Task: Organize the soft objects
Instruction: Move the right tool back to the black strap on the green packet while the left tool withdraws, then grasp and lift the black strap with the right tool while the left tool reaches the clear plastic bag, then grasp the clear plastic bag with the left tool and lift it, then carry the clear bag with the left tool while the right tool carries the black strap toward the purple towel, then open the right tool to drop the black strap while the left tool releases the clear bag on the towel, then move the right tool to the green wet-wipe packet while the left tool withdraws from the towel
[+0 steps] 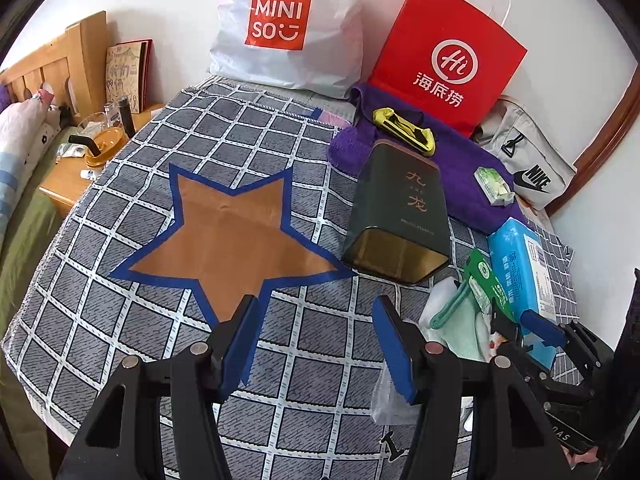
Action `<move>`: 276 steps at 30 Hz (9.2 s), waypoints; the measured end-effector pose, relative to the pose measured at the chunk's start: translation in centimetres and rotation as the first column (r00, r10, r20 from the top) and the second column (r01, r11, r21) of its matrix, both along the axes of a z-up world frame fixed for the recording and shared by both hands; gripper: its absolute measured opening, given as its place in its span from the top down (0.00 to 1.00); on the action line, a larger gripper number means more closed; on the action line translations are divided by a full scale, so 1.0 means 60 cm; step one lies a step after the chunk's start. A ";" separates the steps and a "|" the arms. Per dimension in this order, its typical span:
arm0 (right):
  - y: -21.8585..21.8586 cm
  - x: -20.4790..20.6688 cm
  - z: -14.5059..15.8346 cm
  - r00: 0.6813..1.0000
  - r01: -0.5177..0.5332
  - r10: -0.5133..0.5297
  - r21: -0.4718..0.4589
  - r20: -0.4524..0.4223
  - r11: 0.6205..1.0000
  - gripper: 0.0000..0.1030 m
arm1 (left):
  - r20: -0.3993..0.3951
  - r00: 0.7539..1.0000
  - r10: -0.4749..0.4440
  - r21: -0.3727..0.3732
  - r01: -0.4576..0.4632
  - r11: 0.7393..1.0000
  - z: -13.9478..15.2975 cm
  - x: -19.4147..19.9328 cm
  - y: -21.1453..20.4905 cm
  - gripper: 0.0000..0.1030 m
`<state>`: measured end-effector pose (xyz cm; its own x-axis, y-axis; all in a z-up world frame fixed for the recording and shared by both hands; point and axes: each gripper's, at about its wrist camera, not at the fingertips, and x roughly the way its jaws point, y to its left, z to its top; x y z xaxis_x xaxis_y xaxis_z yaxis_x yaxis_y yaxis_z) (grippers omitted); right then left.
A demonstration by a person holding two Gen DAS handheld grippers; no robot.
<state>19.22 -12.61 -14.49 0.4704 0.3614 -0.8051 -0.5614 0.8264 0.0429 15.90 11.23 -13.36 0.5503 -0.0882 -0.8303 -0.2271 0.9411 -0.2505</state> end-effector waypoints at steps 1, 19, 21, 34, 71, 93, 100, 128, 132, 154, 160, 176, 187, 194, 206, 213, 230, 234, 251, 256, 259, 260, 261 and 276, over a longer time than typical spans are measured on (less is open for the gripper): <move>0.002 0.001 -0.003 1.000 -0.005 0.005 -0.005 -0.005 1.000 0.46 | 0.001 1.000 -0.003 -0.002 0.003 1.000 0.000 0.000 -0.001 0.45; 0.002 0.007 -0.008 0.998 -0.018 0.020 0.037 -0.057 0.999 0.88 | -0.019 1.000 -0.019 -0.005 0.019 1.000 -0.011 -0.003 -0.005 0.45; -0.004 0.003 -0.006 0.998 -0.006 0.009 0.045 -0.055 0.999 0.89 | -0.021 0.999 -0.025 -0.001 0.025 1.000 -0.011 -0.006 -0.007 0.45; -0.040 -0.047 0.008 0.999 0.054 -0.053 0.071 -0.010 0.996 0.93 | -0.047 0.998 -0.042 0.002 0.042 0.999 -0.024 -0.021 -0.025 0.45; -0.105 -0.081 -0.046 0.991 0.132 -0.128 0.102 -0.042 0.986 0.80 | -0.083 0.986 -0.141 0.011 0.143 0.990 -0.048 -0.036 -0.093 0.45; -0.205 -0.100 -0.093 0.949 0.305 -0.301 0.035 -0.091 0.952 0.80 | -0.102 0.964 -0.247 0.199 0.263 0.944 -0.091 -0.015 -0.174 0.60; -0.191 -0.097 -0.097 0.959 0.280 -0.279 -0.002 -0.053 0.960 0.79 | -0.072 0.961 -0.265 0.146 0.273 0.951 -0.086 -0.022 -0.162 0.89; -0.190 -0.116 0.022 0.944 0.329 -0.330 0.069 0.013 0.942 0.80 | 0.105 0.989 -0.102 0.077 0.094 0.993 0.068 -0.090 -0.028 0.90; -0.199 -0.113 0.041 0.940 0.338 -0.341 0.083 0.019 0.937 0.80 | 0.131 0.987 -0.089 0.058 0.082 0.995 0.090 -0.086 -0.021 0.90; -0.203 -0.025 0.129 0.935 0.336 -0.346 0.111 0.085 0.935 0.80 | 0.203 0.972 -0.121 0.035 0.116 0.993 0.160 0.027 -0.059 0.90; -0.203 0.017 0.138 0.933 0.336 -0.349 0.126 0.093 0.933 0.80 | 0.203 0.969 -0.140 0.042 0.134 0.990 0.164 0.074 -0.074 0.90; -0.192 0.163 0.122 0.932 0.332 -0.342 0.101 0.116 0.938 0.80 | 0.176 0.970 -0.166 0.047 0.161 0.986 0.142 0.203 -0.083 0.90; -0.179 0.267 0.098 0.940 0.310 -0.320 0.095 0.115 0.946 0.80 | 0.155 0.970 -0.189 0.055 0.183 0.982 0.115 0.288 -0.093 0.90; -0.173 0.322 0.067 0.944 0.311 -0.318 0.083 0.092 0.947 0.80 | 0.130 0.971 -0.202 0.039 0.198 0.979 0.084 0.334 -0.103 0.90; -0.143 0.378 0.006 0.965 0.258 -0.258 0.019 0.040 0.966 0.80 | 0.085 0.969 -0.231 0.008 0.231 0.973 0.041 0.393 -0.120 0.90; -0.140 0.387 -0.017 0.970 0.244 -0.244 -0.007 0.003 0.970 0.80 | 0.026 0.978 -0.206 -0.017 0.207 0.978 0.007 0.409 -0.109 0.90; -0.159 0.402 -0.021 0.953 0.301 -0.301 -0.002 -0.027 0.954 0.66 | -0.078 0.981 -0.178 0.012 0.179 0.984 -0.026 0.418 -0.096 0.75; -0.164 0.392 -0.008 0.950 0.311 -0.311 0.006 -0.015 0.950 0.63 | -0.080 0.984 -0.159 0.025 0.162 0.987 -0.019 0.411 -0.092 0.66; -0.117 0.226 0.049 0.981 0.194 -0.192 0.104 -0.026 0.976 0.49 | -0.004 0.995 -0.101 0.050 0.101 0.994 0.047 0.280 -0.054 0.61; -0.082 0.162 0.036 0.987 0.151 -0.143 0.132 -0.068 0.980 0.48 | 0.000 0.997 -0.083 0.032 0.082 0.996 0.048 0.234 -0.040 0.61; -0.060 0.128 0.026 0.990 0.107 -0.091 0.155 -0.108 0.982 0.47 | 0.010 0.997 -0.070 0.036 0.070 0.997 0.051 0.206 -0.033 0.61; -0.054 0.120 0.023 0.991 0.096 -0.079 0.157 -0.113 0.983 0.45 | 0.014 0.997 -0.071 0.033 0.070 0.997 0.051 0.197 -0.031 0.61; -0.048 0.111 0.021 0.991 0.083 -0.065 0.157 -0.117 0.984 0.42 | 0.018 0.997 -0.072 0.028 0.071 0.997 0.052 0.188 -0.029 0.60; -0.011 0.086 -0.030 0.975 0.044 -0.006 0.167 -0.223 0.985 0.30 | 0.016 0.999 -0.046 -0.006 0.046 0.999 0.034 0.104 0.003 0.58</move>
